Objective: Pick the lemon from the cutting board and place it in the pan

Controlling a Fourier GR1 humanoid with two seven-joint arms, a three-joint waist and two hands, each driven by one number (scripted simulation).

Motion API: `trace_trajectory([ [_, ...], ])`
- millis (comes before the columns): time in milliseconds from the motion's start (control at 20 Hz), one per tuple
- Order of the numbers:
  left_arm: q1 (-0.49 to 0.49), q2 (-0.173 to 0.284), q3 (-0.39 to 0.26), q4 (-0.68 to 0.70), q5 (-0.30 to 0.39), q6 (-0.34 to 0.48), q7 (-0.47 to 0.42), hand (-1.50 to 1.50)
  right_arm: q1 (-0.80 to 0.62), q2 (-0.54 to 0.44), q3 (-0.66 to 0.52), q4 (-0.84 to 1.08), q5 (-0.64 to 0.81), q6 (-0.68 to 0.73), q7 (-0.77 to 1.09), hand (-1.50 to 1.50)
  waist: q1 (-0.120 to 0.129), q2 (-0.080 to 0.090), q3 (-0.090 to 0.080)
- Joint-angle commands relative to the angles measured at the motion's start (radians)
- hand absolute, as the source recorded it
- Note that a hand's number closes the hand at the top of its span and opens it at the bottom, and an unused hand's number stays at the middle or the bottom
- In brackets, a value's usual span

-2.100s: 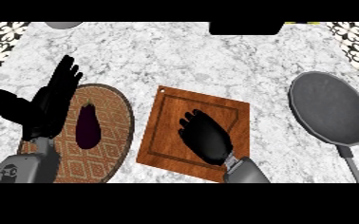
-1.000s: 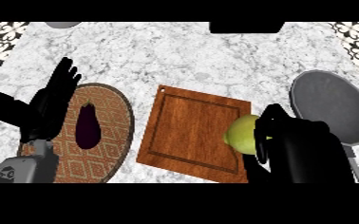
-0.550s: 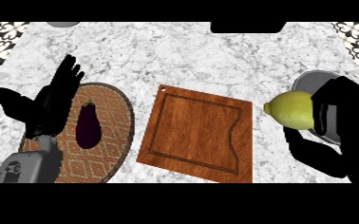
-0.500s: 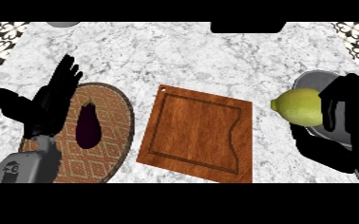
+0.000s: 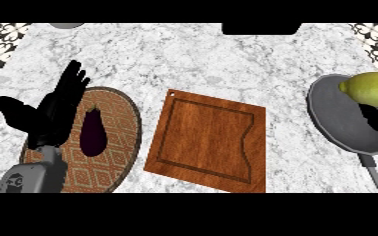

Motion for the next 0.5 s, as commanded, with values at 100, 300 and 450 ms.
trace_trajectory([
  [100,0.019,-0.02,-0.006,0.02,-0.02,0.003,-0.046,0.0,0.007,-0.127,-0.165,0.327,-0.129,-0.165,-0.259,1.5,0.003,0.002,0.0],
  [300,-0.053,0.006,0.02,0.039,0.015,-0.021,0.019,0.0,-0.075,-0.122,-0.109,0.587,-0.105,-0.285,-0.348,1.5,0.012,0.005,0.0],
  [450,-0.019,0.015,0.018,-0.047,0.02,-0.02,0.065,0.0,-0.045,-0.097,-0.083,0.701,-0.087,-0.394,-0.437,1.5,0.014,0.001,0.0],
])
